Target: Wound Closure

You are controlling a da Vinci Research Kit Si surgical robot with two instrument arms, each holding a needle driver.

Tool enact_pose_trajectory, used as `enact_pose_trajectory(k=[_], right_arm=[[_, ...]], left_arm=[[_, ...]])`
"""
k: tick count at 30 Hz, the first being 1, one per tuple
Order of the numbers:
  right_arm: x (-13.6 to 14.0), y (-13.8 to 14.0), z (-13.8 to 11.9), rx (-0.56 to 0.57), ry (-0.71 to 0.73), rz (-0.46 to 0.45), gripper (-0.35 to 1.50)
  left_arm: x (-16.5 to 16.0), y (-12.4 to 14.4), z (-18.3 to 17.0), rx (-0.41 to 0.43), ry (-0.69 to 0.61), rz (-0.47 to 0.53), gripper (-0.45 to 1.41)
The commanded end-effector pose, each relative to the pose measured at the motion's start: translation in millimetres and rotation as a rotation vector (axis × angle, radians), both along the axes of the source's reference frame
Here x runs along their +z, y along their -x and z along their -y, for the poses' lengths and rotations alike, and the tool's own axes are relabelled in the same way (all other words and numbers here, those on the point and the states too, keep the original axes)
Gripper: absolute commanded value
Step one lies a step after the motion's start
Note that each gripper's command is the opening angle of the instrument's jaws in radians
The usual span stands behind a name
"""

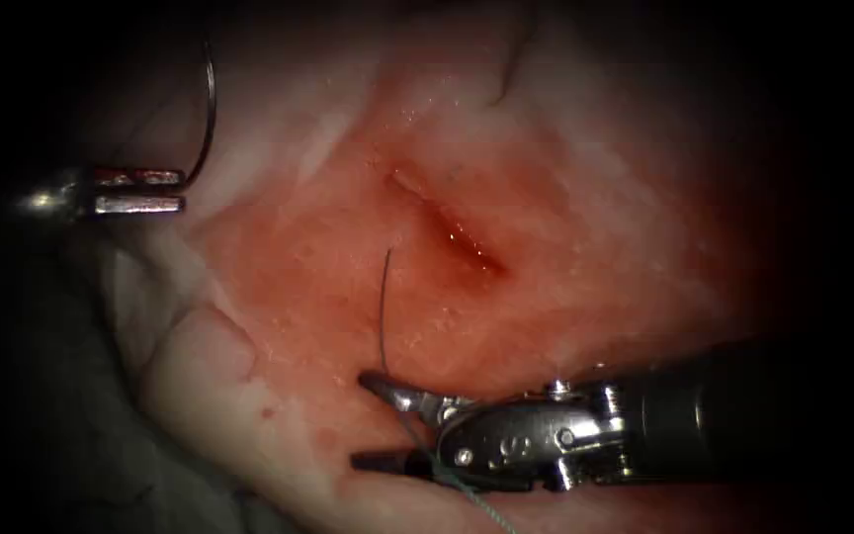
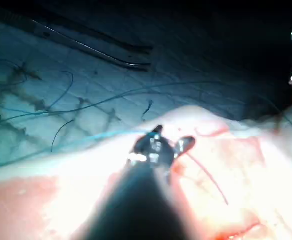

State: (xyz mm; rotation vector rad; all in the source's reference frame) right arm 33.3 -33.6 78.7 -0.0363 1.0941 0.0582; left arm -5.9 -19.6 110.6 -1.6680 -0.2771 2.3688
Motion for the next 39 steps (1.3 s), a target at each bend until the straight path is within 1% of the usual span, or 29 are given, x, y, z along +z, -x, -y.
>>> enact_pose_trajectory(k=[1,7,11,16,18,23,25,28,30,31,33,35,37,39], right_arm=[[0.4,-0.5,0.3,0.009,-0.002,0.005,1.31],[0.4,-0.3,0.1,0.01,-0.005,0.004,1.46],[0.5,0.9,-0.5,-0.037,-0.027,0.026,1.46],[1.4,3.3,-1.6,-0.073,-0.001,0.134,1.46],[1.9,4.4,-2.2,-0.091,0.041,0.204,1.46],[3.0,6.6,-4.0,-0.046,0.123,0.387,1.46],[3.5,7.5,-4.8,-0.026,0.134,0.434,1.46],[4.0,8.4,-5.8,0.003,0.138,0.46,1.46],[4.2,8.7,-6.4,0.033,0.137,0.453,1.46],[4.2,8.9,-6.9,0.07,0.117,0.442,1.46],[4.2,9.1,-7.8,0.129,0.042,0.395,1.38],[4.2,9.4,-8.8,0.21,-0.085,0.332,1.16],[4.2,9.6,-9.9,0.317,-0.258,0.257,1.09],[4.5,9.6,-10.9,0.367,-0.357,0.194,1.08]], left_arm=[[0.6,0.5,0.5,0.003,-0.003,0.003,-0.45],[0.6,0.5,0.5,0.005,-0.003,0.001,-0.45],[0.6,0.5,0.5,0.006,-0.003,0.002,-0.45],[0.6,0.5,0.5,0.006,-0.003,0.002,-0.45],[0.6,0.5,0.6,0.01,-0.004,0.002,-0.45],[0.6,0.5,0.6,0.01,-0.004,0.002,-0.45],[0.6,0.5,0.6,0.01,-0.004,0.002,-0.45],[0.6,0.5,0.6,0.01,-0.003,0.003,-0.45],[0.6,0.5,0.6,0.011,-0.003,0.003,-0.45],[0.6,0.6,0.7,0.013,-0.004,0.001,-0.45],[0.7,0.6,0.7,0.012,-0.003,0.0,-0.45],[0.7,0.7,0.7,0.014,-0.003,0.002,-0.45],[0.8,0.7,0.8,0.016,-0.003,0.0,-0.45],[0.8,0.7,0.8,0.016,-0.003,0.0,-0.45]])
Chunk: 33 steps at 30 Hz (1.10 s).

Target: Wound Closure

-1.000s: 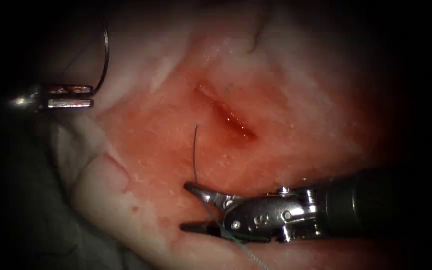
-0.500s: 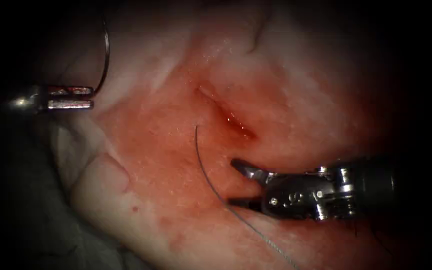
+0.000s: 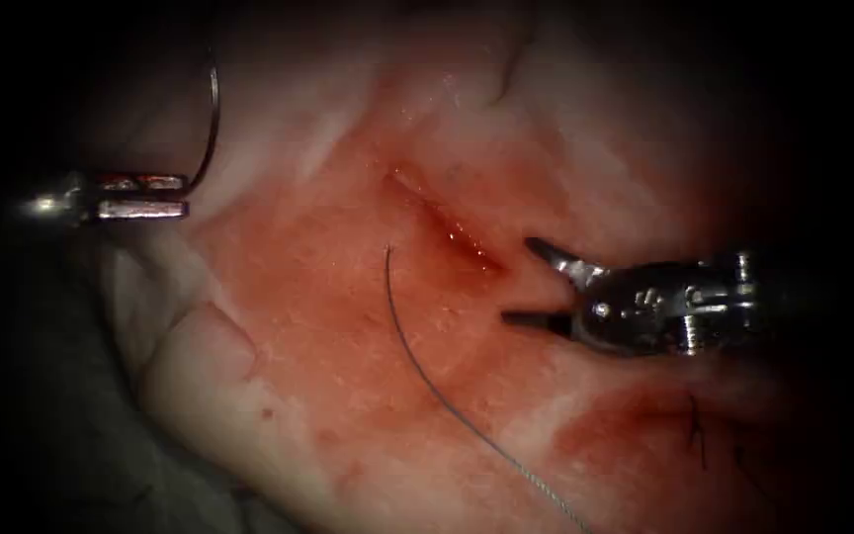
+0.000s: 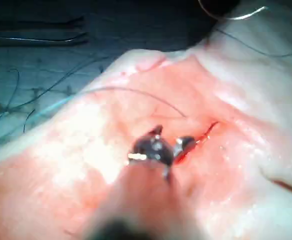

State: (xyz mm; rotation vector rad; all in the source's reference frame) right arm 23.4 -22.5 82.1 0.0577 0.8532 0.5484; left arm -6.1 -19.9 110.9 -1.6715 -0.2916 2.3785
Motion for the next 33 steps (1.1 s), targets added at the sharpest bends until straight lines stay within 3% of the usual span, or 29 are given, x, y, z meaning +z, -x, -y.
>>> enact_pose_trajectory(k=[1,4,8,17,33], right_arm=[[1.2,-0.2,-0.3,0.036,-0.053,-0.042,1.08],[2.3,-0.1,-1.6,0.104,-0.125,-0.135,1.03],[5.4,0.2,-3.3,0.207,-0.178,-0.209,0.83],[11.5,-0.5,-4.1,0.32,-0.269,-0.309,0.79],[13.4,-6.5,-5.0,0.299,-0.28,-0.35,0.73]], left_arm=[[0.6,0.5,0.5,0.001,-0.002,0.0,-0.45],[0.6,0.5,0.5,0.002,-0.002,0.0,-0.45],[0.6,0.5,0.5,0.001,-0.001,0.0,-0.45],[0.7,0.6,0.5,0.004,-0.001,-0.001,-0.45],[0.9,0.6,0.6,0.004,0.001,-0.001,-0.45]])
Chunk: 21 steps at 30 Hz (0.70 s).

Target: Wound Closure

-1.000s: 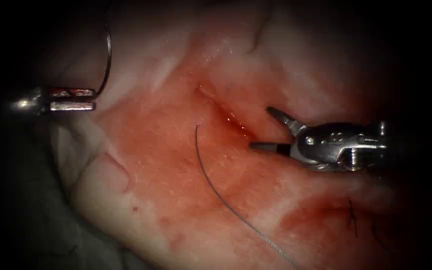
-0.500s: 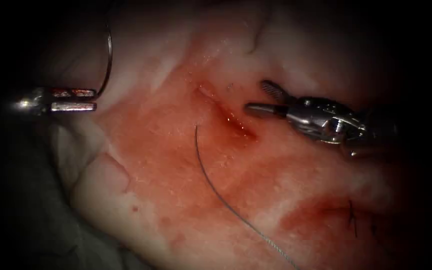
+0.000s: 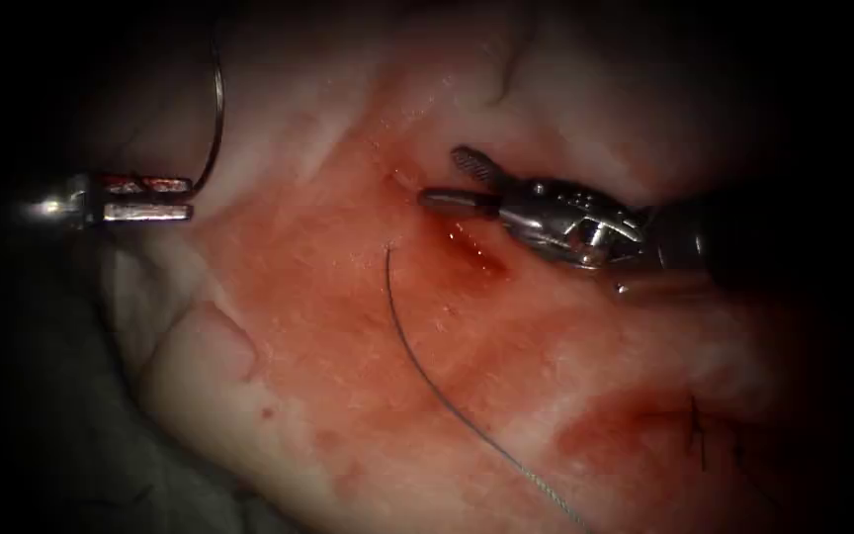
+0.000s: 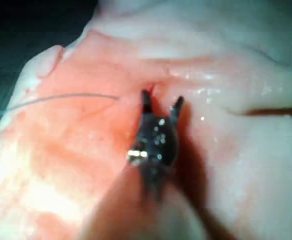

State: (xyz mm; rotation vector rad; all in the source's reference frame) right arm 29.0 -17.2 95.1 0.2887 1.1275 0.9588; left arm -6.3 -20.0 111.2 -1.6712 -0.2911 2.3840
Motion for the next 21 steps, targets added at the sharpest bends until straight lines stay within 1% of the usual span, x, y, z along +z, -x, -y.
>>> enact_pose_trajectory(k=[1,5,8,9,17,19,21], right_arm=[[0.5,-1.1,0.4,-0.002,0.0,-0.002,0.69],[0.5,-1.3,0.4,-0.001,0.0,-0.001,0.56],[0.5,-1.0,0.4,-0.003,0.0,-0.003,0.32],[0.4,-0.9,0.5,-0.004,0.0,-0.003,0.27],[0.5,0.0,0.1,-0.012,-0.001,-0.008,0.29],[0.5,0.2,0.0,-0.004,0.002,-0.002,0.34],[0.4,0.4,-0.1,0.007,0.004,0.006,0.46]], left_arm=[[0.5,0.5,0.5,0.001,-0.002,0.001,-0.45],[0.5,0.5,0.5,0.001,-0.002,0.001,-0.45],[0.5,0.4,0.5,0.001,-0.002,0.001,-0.45],[0.5,0.4,0.5,0.002,-0.002,0.001,-0.45],[0.5,0.4,0.5,0.002,-0.002,0.001,-0.45],[0.5,0.4,0.5,0.002,-0.002,0.001,-0.45],[0.5,0.4,0.5,0.004,-0.003,-0.001,-0.45]])
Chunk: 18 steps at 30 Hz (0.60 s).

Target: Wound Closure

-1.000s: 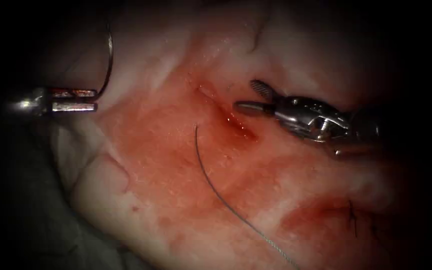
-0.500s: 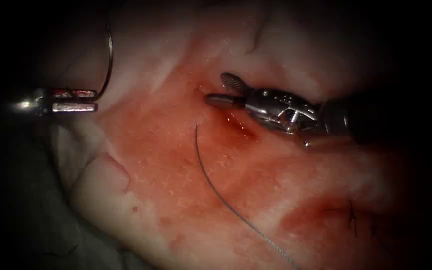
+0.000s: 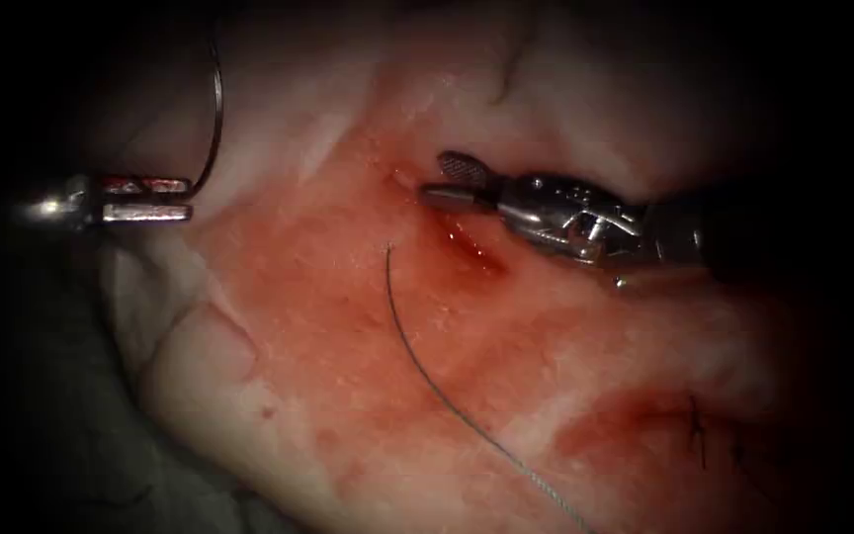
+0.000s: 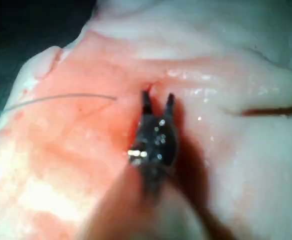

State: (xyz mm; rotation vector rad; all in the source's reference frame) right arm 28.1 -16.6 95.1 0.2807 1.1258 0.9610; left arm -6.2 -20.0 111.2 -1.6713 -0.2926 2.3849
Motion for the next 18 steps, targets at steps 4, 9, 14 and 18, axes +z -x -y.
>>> enact_pose_trajectory(k=[4,9,14,18], right_arm=[[-0.3,0.2,-0.3,0.027,0.034,-0.009,0.78],[-1.1,1.1,-1.1,0.034,0.073,0.012,0.84],[-0.1,0.5,-0.5,0.032,0.081,0.022,0.81],[1.0,0.0,-0.2,0.031,0.089,0.032,0.73]], left_arm=[[0.5,0.5,0.5,0.003,-0.003,0.0,-0.45],[0.5,0.5,0.5,0.003,-0.003,0.0,-0.45],[0.5,0.5,0.5,0.003,-0.003,0.0,-0.45],[0.5,0.5,0.5,0.003,-0.003,0.0,-0.45]])
